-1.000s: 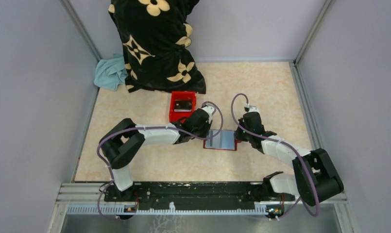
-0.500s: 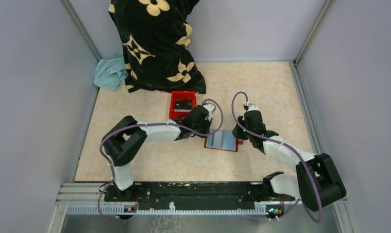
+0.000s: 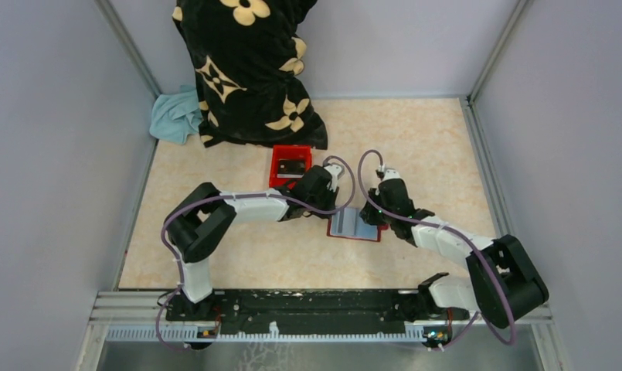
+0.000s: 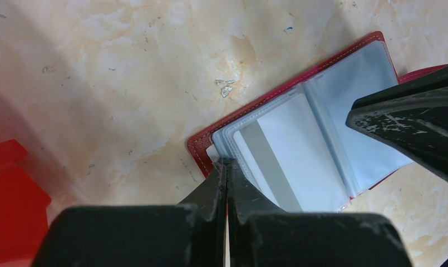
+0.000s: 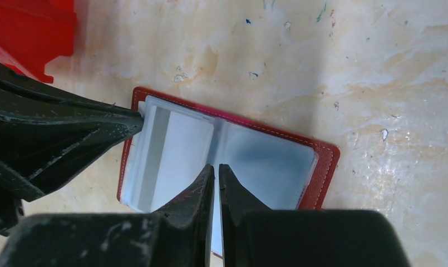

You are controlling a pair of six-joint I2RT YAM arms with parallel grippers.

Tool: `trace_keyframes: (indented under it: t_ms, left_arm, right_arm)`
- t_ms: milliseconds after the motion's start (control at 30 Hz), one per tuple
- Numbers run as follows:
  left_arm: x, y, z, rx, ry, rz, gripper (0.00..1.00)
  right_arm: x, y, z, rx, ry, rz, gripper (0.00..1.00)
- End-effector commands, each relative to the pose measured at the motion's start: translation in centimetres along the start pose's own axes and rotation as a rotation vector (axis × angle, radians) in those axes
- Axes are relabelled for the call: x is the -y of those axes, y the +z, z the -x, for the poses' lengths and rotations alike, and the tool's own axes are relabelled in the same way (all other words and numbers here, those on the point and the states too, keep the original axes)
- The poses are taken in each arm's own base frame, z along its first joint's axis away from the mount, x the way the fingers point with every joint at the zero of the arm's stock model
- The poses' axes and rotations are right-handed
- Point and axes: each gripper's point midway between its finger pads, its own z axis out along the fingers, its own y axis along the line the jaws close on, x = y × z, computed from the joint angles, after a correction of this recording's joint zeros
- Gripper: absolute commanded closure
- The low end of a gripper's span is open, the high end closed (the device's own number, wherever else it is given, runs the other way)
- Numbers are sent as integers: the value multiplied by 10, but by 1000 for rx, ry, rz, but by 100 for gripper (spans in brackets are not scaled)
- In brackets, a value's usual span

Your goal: Take the credit cards out of the card holder

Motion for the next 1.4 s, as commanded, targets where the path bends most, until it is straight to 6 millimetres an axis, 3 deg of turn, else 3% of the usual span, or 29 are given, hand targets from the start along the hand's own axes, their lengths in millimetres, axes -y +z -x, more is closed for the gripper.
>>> trace_keyframes:
  t_ms: [0,233,533,900,1267,1367]
  left_arm:
    - [1,7,-15,-61,-8,-16,100]
    - [11,11,-21,-89,-21,-75,100]
    - [37,7,-21,-97,-48,-235,100]
    - [51,-3,-15,-67,-42,-318,100]
    - [54,-3,-16,-73,-39,-334,100]
    - [51,-2,-16,-74,-38,-322,100]
  right_arm:
    - [-3,5,-4,7,4,19,96]
    - [7,11,-35,-59,17,18,100]
    - [8,18,-47,-89,39,26,100]
    - [10,18,-44,-87,33,6,100]
    - [10,8,-30,-49,20,-19,100]
    - [15,-1,-17,-5,2,-58,100]
